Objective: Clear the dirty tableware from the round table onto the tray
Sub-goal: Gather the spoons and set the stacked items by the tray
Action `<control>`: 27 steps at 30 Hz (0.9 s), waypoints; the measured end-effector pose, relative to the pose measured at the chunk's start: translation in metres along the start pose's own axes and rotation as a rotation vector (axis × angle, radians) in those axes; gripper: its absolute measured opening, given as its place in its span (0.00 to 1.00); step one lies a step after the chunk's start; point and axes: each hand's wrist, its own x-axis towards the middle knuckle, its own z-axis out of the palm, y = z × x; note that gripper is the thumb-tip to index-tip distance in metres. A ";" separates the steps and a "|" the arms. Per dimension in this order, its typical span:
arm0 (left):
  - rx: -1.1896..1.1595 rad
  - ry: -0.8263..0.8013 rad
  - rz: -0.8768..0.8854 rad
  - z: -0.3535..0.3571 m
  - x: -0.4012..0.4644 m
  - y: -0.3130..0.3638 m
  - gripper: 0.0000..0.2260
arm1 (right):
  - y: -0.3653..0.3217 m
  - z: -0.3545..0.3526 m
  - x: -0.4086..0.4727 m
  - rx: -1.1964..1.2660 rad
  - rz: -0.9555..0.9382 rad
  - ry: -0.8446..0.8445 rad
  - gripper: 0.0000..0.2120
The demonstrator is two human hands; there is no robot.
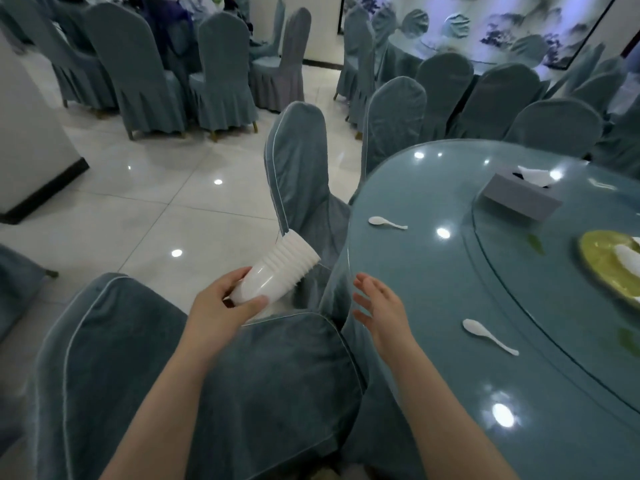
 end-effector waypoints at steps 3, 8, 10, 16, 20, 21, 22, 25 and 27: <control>-0.040 0.039 -0.035 -0.001 0.024 -0.003 0.21 | 0.015 -0.003 0.039 -0.099 0.023 -0.012 0.06; -0.056 0.115 -0.068 0.002 0.074 0.007 0.21 | 0.022 -0.032 0.131 -0.451 -0.049 0.050 0.14; -0.080 0.143 -0.079 0.006 0.097 0.011 0.20 | 0.014 -0.047 0.173 -0.578 -0.061 0.056 0.18; -0.103 0.236 -0.128 0.017 0.152 0.023 0.22 | -0.012 -0.072 0.291 -0.985 -0.218 0.057 0.26; -0.105 0.233 -0.150 0.024 0.168 0.023 0.29 | -0.008 -0.073 0.339 -1.254 -0.226 -0.005 0.33; -0.103 0.236 -0.156 0.027 0.170 0.021 0.31 | -0.005 -0.074 0.346 -1.329 -0.214 -0.016 0.33; -0.097 0.231 -0.163 0.030 0.171 0.020 0.33 | -0.003 -0.076 0.352 -1.384 -0.200 -0.024 0.33; -0.080 0.201 -0.186 0.043 0.173 0.017 0.39 | 0.007 -0.082 0.350 -1.431 -0.269 0.017 0.25; -0.086 0.183 -0.195 0.055 0.173 0.017 0.39 | 0.014 -0.085 0.335 -1.401 -0.359 0.081 0.17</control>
